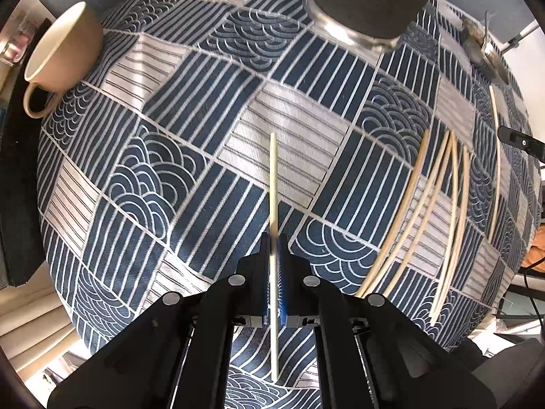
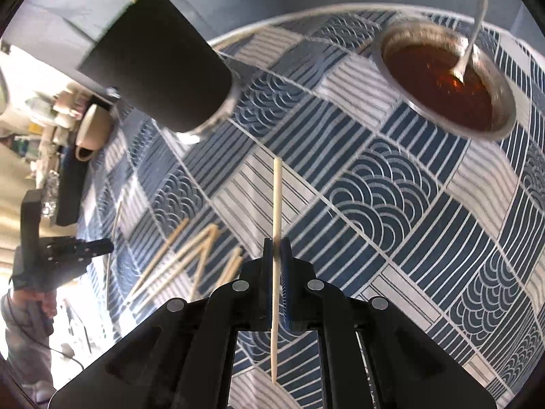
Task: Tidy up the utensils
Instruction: 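Close the left gripper on a chopstick while the right gripper grasps another chopstick, then raise the left gripper's chopstick over the black holder while the right gripper carries its chopstick there, then open the left gripper into the holder while the right gripper drops its chopstick in, then move both open grippers back toward the remaining chopsticks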
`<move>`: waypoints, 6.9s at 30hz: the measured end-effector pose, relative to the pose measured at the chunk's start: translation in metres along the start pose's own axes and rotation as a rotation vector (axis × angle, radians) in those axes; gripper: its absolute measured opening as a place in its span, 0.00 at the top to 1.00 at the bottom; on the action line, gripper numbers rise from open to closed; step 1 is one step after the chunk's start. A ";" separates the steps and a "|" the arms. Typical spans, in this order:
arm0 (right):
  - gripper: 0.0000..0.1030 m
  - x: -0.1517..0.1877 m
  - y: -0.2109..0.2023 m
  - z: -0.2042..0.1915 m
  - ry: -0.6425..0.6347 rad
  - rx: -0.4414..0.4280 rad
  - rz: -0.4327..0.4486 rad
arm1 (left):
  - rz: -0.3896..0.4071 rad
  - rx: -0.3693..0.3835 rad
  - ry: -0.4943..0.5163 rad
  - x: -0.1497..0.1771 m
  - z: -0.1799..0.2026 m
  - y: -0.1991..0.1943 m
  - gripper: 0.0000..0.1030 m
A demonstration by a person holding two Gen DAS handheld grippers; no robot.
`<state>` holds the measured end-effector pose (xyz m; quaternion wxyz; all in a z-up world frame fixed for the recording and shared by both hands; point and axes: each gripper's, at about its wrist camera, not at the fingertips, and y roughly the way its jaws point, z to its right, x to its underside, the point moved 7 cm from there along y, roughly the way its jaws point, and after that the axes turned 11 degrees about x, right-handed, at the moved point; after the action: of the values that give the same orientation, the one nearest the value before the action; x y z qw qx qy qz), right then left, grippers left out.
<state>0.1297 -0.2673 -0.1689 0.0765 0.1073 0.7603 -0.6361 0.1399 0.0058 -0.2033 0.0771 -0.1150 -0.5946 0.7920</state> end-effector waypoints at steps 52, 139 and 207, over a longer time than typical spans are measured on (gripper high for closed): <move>0.86 -0.033 0.066 -0.056 -0.131 0.317 -0.102 | 0.301 0.088 0.028 -0.021 0.054 -0.132 0.95; 0.42 -0.206 -0.128 -0.079 0.077 -0.158 0.545 | 0.708 0.299 0.102 -0.180 0.095 -0.180 0.25; 0.15 0.069 0.046 -0.046 0.054 0.375 -0.003 | 0.038 0.068 0.426 -0.028 0.098 0.036 0.08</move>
<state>0.0761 -0.2096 -0.2218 0.0337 0.1357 0.6304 -0.7635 0.1408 -0.1020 -0.2094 0.1898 -0.2881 -0.5357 0.7707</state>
